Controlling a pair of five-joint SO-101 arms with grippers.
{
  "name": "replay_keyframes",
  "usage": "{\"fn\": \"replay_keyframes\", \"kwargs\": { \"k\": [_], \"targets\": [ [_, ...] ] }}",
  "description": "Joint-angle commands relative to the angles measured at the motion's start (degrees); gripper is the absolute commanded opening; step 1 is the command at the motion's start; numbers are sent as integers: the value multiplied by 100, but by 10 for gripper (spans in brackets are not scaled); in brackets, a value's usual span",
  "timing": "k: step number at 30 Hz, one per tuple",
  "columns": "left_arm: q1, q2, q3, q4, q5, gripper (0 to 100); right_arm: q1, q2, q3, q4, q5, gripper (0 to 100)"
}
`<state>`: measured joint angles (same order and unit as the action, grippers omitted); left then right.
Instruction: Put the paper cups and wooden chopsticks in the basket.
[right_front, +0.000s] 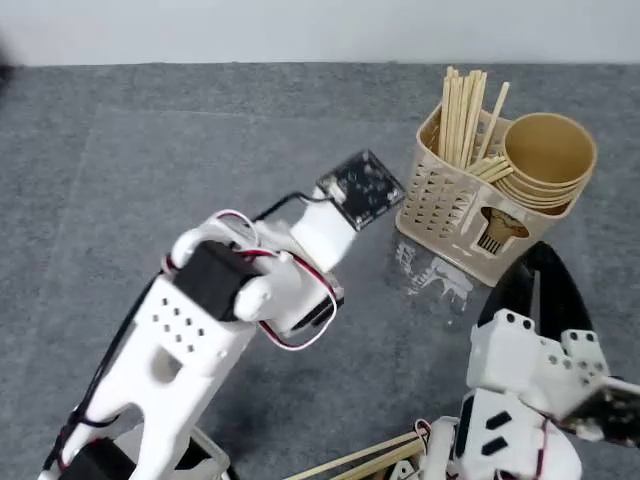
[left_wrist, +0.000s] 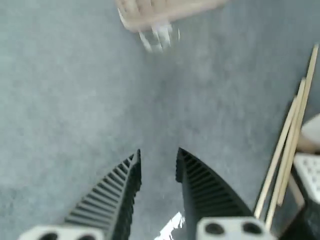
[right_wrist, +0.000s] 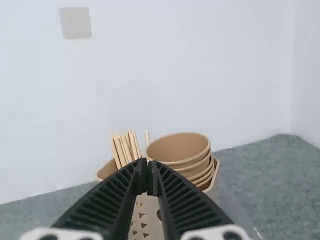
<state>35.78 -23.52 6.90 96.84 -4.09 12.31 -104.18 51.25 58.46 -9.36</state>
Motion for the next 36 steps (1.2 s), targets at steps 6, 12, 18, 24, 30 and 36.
{"fn": "replay_keyframes", "kwargs": {
  "k": [6,12,18,24,30,36],
  "targets": [
    [1073,-1099,1490,-457,26,102,31,48,-484,31,-53,8],
    [1284,-1802,2536,-905,-123,162,40,251,-475,31,-44,8],
    [2224,-1600,3635,-1099,-545,194,31,760,-475,31,-53,8],
    [2831,-1371,4365,-2145,-519,197,66,813,-484,31,-53,8],
    [2998,-1011,4734,-2945,457,267,66,831,-598,31,-44,8],
    [3209,-299,4725,-3305,589,276,48,866,-765,31,-44,8]
  ]
}}
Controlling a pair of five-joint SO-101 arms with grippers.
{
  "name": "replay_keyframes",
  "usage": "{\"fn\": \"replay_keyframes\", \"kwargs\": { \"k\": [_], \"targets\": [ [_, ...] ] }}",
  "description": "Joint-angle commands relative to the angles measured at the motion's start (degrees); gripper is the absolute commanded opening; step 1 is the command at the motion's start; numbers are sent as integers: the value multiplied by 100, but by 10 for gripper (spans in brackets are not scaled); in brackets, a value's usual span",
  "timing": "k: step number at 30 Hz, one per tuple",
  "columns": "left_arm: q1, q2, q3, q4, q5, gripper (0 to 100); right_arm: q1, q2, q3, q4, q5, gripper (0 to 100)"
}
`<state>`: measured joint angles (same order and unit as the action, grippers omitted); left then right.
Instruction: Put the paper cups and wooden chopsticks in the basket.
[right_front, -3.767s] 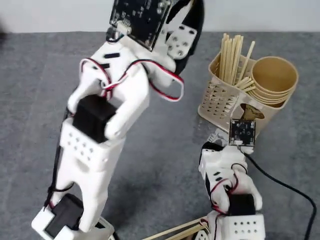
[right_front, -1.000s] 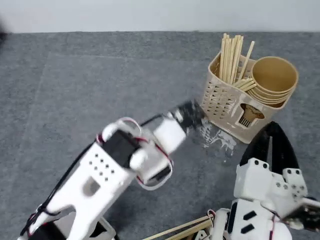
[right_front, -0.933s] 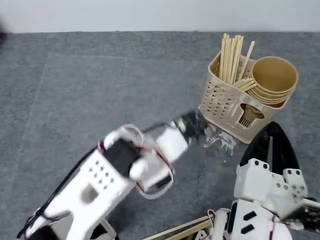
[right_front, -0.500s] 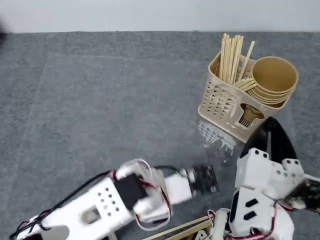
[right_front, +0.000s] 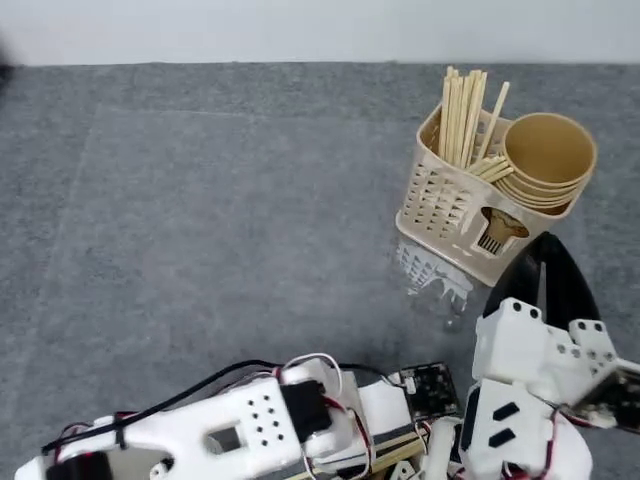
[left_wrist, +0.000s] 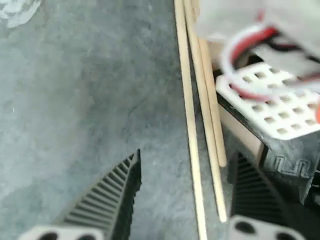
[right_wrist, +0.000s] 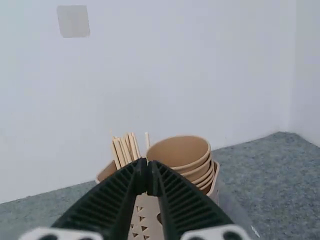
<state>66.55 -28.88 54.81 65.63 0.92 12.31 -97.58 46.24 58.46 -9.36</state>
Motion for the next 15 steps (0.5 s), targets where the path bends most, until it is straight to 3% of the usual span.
{"fn": "replay_keyframes", "kwargs": {
  "k": [1,12,15],
  "targets": [
    [202,334,-75,-193,97,276,40,207,-264,31,-44,8],
    [325,1116,-365,-334,114,276,31,189,-255,31,-44,8],
    [299,1424,-593,-290,440,276,31,171,-255,31,-44,8]
  ]
}}
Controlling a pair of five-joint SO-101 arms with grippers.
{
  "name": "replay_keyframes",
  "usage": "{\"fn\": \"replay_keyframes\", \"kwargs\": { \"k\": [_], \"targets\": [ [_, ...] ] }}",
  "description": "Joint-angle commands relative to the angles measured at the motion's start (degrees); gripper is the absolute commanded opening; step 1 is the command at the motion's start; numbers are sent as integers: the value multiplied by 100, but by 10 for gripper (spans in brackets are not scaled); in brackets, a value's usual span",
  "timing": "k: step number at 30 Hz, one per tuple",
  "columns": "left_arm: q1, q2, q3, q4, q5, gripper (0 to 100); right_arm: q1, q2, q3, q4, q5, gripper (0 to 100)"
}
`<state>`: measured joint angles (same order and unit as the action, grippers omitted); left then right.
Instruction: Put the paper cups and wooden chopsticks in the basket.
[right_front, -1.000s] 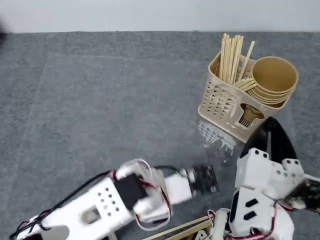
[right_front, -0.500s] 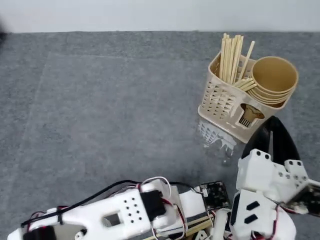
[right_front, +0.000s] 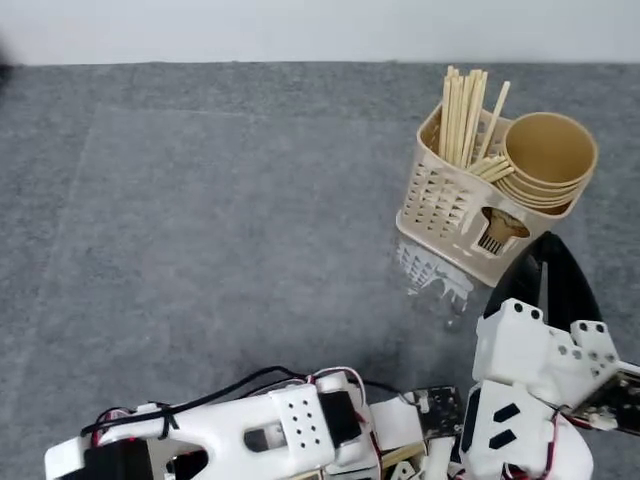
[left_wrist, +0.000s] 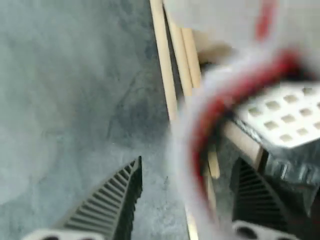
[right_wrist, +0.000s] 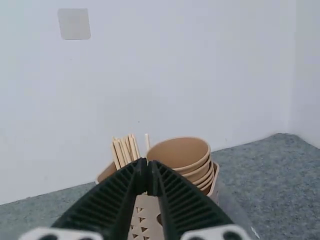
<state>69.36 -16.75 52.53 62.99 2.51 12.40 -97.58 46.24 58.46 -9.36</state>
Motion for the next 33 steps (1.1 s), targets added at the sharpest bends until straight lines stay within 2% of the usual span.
{"fn": "replay_keyframes", "kwargs": {
  "k": [1,12,25,30,33],
  "targets": [
    [18,334,-426,-26,369,276,22,163,-255,31,-44,8],
    [9,1758,-1455,492,501,274,22,163,-264,31,-44,8],
    [9,2022,-1648,536,466,123,22,154,-264,31,-44,8],
    [9,2004,-1648,536,466,12,31,154,-264,40,-44,8],
    [9,2004,-1631,545,466,13,31,154,-264,40,-44,8]
  ]
}}
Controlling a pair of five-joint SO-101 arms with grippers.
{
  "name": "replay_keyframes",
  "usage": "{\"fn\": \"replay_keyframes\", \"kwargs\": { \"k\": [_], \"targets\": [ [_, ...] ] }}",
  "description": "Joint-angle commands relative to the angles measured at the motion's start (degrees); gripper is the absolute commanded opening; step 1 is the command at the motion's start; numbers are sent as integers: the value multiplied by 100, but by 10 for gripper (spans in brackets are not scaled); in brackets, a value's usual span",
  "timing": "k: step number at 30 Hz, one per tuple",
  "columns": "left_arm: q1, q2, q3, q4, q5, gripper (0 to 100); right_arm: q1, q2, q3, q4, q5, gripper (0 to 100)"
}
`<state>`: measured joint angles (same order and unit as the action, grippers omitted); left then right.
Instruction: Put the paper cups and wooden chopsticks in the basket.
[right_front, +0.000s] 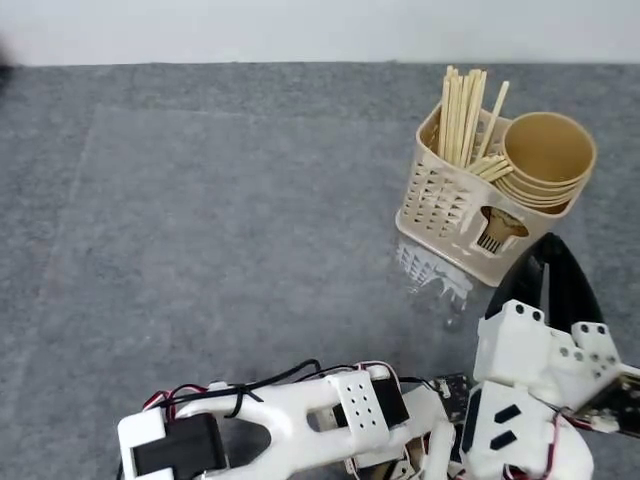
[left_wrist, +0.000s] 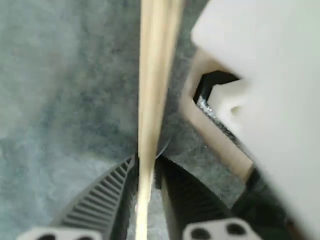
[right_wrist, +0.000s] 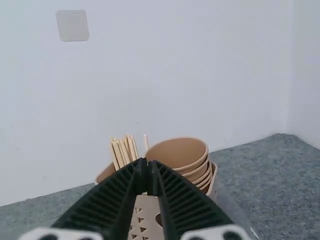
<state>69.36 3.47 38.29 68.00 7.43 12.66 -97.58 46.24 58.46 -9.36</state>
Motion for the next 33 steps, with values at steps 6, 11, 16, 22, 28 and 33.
{"fn": "replay_keyframes", "kwargs": {
  "k": [6,11,16,22,28,33],
  "targets": [
    [9,-158,-251,246,-35,13,13,154,-264,101,-44,8],
    [9,-721,-251,615,-44,13,-4,154,-273,198,-44,8],
    [0,-1266,-233,967,-44,13,-4,154,-273,198,-44,8],
    [-580,-1697,-242,1081,-536,13,-4,154,-273,198,-44,8],
    [-1811,-1855,-224,1073,-1108,12,-4,154,-273,198,-44,8],
    [-2989,-1864,-224,1046,-1802,12,-4,154,-273,198,-44,8]
  ]
}}
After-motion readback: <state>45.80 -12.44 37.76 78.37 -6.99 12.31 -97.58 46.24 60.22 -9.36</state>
